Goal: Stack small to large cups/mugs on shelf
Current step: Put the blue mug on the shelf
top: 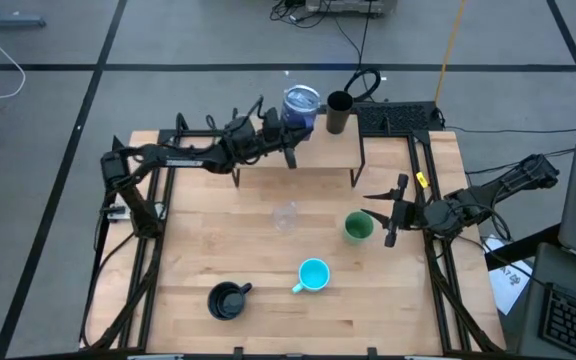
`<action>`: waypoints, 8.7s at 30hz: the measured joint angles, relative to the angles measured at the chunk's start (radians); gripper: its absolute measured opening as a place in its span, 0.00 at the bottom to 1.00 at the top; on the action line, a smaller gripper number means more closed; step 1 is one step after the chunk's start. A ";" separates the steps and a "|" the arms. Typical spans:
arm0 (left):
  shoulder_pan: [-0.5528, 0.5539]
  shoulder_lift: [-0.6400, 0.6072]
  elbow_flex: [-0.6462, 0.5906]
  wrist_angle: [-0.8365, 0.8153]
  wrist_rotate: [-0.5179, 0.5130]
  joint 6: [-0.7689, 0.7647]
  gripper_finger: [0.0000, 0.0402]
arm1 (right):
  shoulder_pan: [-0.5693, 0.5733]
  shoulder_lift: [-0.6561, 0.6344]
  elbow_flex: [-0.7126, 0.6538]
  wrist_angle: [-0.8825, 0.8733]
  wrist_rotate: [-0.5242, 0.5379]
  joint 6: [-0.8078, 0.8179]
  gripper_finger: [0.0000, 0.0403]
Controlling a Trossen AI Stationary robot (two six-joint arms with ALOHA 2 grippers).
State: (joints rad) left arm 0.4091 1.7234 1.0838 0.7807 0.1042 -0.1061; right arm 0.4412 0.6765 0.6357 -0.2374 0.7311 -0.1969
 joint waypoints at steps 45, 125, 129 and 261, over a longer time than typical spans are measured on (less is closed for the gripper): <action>-0.039 0.189 0.122 0.028 -0.465 -0.078 0.02 | -0.001 0.000 0.000 0.013 -0.002 -0.026 0.37; -0.066 0.125 0.120 -0.305 -0.354 -0.112 0.36 | -0.001 0.000 0.000 0.027 -0.004 -0.046 0.37; -0.073 0.074 0.120 -0.420 -0.356 -0.110 0.36 | -0.001 0.000 0.000 0.022 -0.004 -0.041 0.37; -0.345 -0.462 -0.378 -0.412 -0.469 0.155 0.36 | -0.850 0.860 0.269 0.712 -0.336 0.155 0.09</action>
State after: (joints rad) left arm 0.0639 1.2617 0.7059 0.3683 -0.3645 0.0486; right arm -0.4084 1.5368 0.9047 0.4747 0.3954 -0.0419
